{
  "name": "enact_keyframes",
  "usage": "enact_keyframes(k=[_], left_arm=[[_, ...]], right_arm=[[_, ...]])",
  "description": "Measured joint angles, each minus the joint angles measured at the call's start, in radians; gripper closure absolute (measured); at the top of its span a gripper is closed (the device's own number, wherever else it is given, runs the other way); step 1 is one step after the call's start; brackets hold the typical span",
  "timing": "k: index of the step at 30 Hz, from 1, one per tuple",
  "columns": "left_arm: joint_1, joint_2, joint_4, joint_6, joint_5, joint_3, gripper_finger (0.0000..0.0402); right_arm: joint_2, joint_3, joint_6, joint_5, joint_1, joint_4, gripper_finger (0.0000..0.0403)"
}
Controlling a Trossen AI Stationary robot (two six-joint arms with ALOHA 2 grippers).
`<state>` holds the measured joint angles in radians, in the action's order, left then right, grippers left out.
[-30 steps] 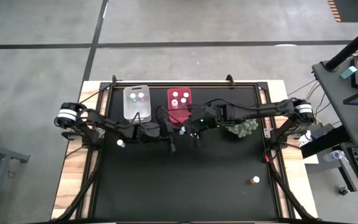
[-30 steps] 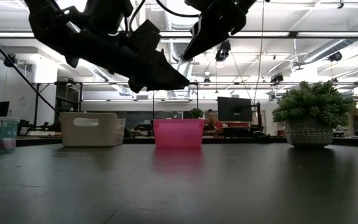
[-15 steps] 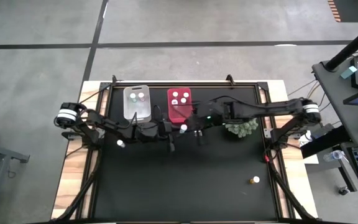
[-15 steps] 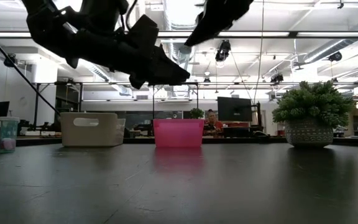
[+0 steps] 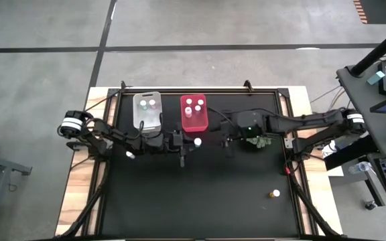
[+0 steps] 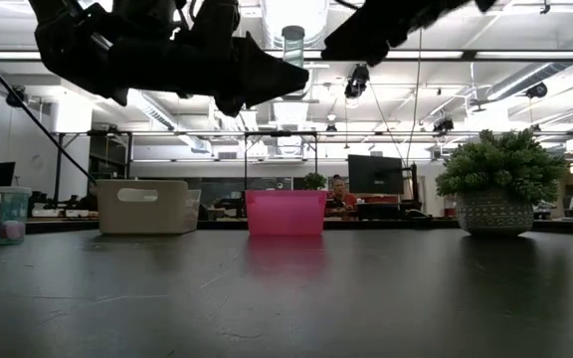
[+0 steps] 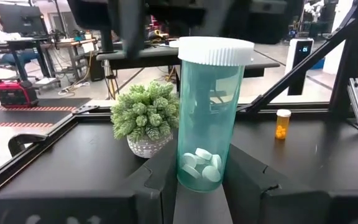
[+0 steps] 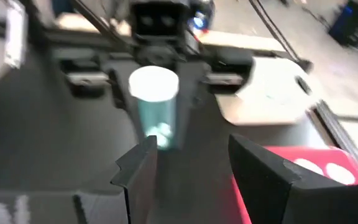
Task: Pick and place medicine bottles into bin by pill shape (circle, oval)
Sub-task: Put the blue tablet bottle into the white bin
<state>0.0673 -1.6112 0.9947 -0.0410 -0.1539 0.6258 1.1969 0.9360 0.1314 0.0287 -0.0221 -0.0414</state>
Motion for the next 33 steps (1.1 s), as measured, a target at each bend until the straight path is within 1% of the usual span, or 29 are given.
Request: enact_keyframes(k=[2,5,8,12,18,25,28,30,33], left_arm=[[0.0,0.0,-0.001,0.0,0.0,0.001,0.0315],[0.0,0.0,0.0,0.0,0.0,0.002,0.0315],[0.0,0.0,0.001,-0.001,0.002,0.002,0.0314],[0.0,0.0,0.015,-0.009,0.002,0.002,0.0314],[-0.002,0.0,0.019,-0.023,-0.003,0.01,0.0314],[-0.002,0.0,0.017,-0.024,-0.012,0.011,0.0314],[-0.003,0.0,0.017,-0.025,-0.032,0.011,0.0314],[-0.003,0.0,0.017,-0.025,-0.035,0.011,0.0314],[-0.002,0.0,0.017,-0.025,-0.034,0.011,0.0314]], right_arm=[[0.0,-0.066,-0.021,0.038,0.004,0.137,0.0213],[0.017,-0.144,-0.043,0.052,0.005,0.311,0.0213],[0.045,-0.191,-0.056,0.055,0.005,0.427,0.0213],[0.093,-0.204,-0.069,0.082,0.005,0.532,0.0213],[0.153,-0.204,-0.058,0.101,0.009,0.607,0.0213],[0.178,-0.183,-0.053,0.107,0.009,0.61,0.0213],[0.183,-0.177,-0.052,0.103,0.009,0.61,0.0215],[0.183,-0.177,-0.052,0.103,0.009,0.609,0.0222],[0.183,-0.177,-0.052,0.1,0.009,0.609,0.0243]])
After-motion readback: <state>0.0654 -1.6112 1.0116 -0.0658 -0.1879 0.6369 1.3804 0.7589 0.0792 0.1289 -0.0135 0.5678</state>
